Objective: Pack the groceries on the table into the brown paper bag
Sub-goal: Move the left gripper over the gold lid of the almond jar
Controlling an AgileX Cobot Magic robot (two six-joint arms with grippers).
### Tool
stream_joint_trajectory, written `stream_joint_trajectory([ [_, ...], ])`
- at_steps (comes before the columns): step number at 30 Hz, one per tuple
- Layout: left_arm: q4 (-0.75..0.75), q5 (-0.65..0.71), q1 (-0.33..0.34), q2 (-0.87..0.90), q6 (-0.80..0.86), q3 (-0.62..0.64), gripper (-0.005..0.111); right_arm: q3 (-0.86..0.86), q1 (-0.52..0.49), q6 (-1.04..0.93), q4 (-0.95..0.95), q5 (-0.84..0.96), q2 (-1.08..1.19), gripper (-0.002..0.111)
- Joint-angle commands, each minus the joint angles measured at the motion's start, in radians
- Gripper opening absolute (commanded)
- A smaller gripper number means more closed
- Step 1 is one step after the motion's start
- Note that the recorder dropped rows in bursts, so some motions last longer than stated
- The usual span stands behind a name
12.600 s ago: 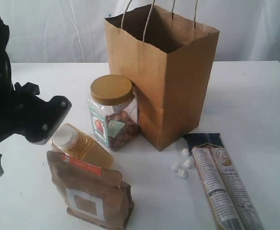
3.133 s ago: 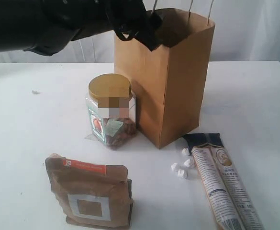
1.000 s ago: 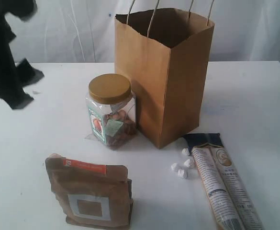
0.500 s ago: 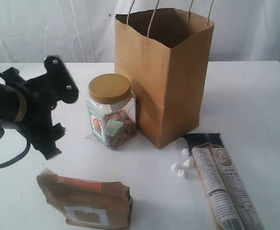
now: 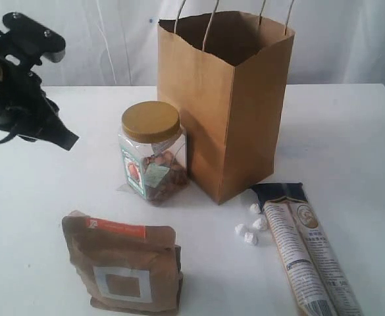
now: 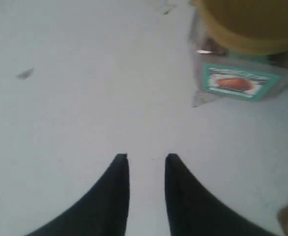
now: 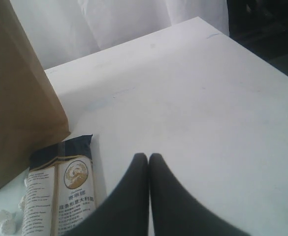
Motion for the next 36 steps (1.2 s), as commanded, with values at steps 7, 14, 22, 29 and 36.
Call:
stream_joint_trajectory([
  [7, -0.205, -0.050, 0.000, 0.035, 0.429, -0.091, 0.000, 0.002, -0.006, 0.003, -0.002, -0.004, -0.004, 0.000],
  [14, -0.207, -0.016, -0.004, 0.037, 0.496, -0.091, 0.010, 0.002, -0.006, 0.003, -0.002, -0.004, -0.004, 0.000],
  [22, -0.308, -0.118, -0.004, 0.053, 0.365, -0.054, 0.105, 0.002, -0.006, 0.003, -0.002, -0.004, -0.004, 0.000],
  [29, -0.640, -0.227, -0.004, 0.085, 0.373, -0.052, 0.105, 0.002, -0.006, 0.003, -0.002, -0.004, -0.004, 0.000],
  [36, -0.678, -0.211, -0.004, 0.161, 0.464, -0.103, 0.105, 0.002, -0.006, 0.003, -0.002, -0.004, -0.004, 0.000],
])
